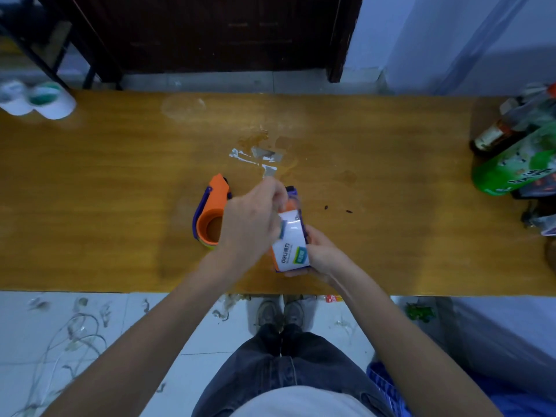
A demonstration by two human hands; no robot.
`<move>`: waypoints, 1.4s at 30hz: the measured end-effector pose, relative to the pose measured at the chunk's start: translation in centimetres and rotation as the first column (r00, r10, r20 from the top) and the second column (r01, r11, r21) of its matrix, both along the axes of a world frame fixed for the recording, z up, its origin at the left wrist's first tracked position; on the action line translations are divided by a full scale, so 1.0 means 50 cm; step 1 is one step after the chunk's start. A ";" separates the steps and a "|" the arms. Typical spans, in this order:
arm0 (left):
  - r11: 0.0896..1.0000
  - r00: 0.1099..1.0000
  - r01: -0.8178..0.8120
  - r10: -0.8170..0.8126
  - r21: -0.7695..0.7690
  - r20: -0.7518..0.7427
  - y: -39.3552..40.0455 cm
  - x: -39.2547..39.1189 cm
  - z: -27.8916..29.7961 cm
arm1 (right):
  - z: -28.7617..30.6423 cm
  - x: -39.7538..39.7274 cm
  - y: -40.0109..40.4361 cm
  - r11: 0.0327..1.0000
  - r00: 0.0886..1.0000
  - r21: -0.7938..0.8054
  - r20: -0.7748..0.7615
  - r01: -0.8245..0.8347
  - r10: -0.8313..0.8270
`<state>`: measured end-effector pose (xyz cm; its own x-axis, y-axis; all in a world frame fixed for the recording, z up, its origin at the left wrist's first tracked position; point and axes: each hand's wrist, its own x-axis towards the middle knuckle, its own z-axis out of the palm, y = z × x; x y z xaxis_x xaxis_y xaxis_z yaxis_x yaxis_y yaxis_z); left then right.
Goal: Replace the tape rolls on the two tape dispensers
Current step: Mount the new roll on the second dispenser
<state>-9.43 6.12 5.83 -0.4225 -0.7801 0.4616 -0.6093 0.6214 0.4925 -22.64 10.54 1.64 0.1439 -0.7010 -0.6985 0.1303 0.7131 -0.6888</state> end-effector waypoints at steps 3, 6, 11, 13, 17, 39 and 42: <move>0.996 0.998 -0.061 0.059 0.067 0.031 -0.026 0.009 0.004 | -0.003 -0.003 -0.007 0.997 0.997 -0.070 -0.080 -0.016 0.010; 0.980 0.993 -0.115 0.116 0.161 0.006 -0.046 0.012 0.012 | 0.001 -0.015 -0.018 0.993 0.995 -0.114 -0.099 -0.031 0.020; 0.983 0.987 -0.160 0.161 0.090 -0.006 -0.069 -0.006 0.032 | 0.023 -0.018 -0.037 0.986 0.999 -0.167 -0.033 -0.022 0.016; 0.979 0.985 -0.173 0.175 0.110 -0.003 -0.082 -0.008 0.032 | 0.031 -0.020 -0.037 0.988 1.000 -0.154 -0.023 -0.021 0.017; 0.918 0.954 -0.273 0.297 0.287 -0.041 -0.133 0.024 0.037 | 0.032 -0.020 -0.005 0.965 0.993 -0.233 -0.045 -0.120 0.112; 0.918 0.927 -0.258 0.148 0.301 0.346 -0.184 0.048 0.095 | 0.043 -0.026 0.028 0.913 0.993 -0.399 0.047 -0.080 0.108; 0.911 0.915 -0.284 0.165 0.298 0.368 -0.182 0.030 0.094 | 0.054 -0.039 0.027 0.905 0.993 -0.413 0.016 -0.102 0.119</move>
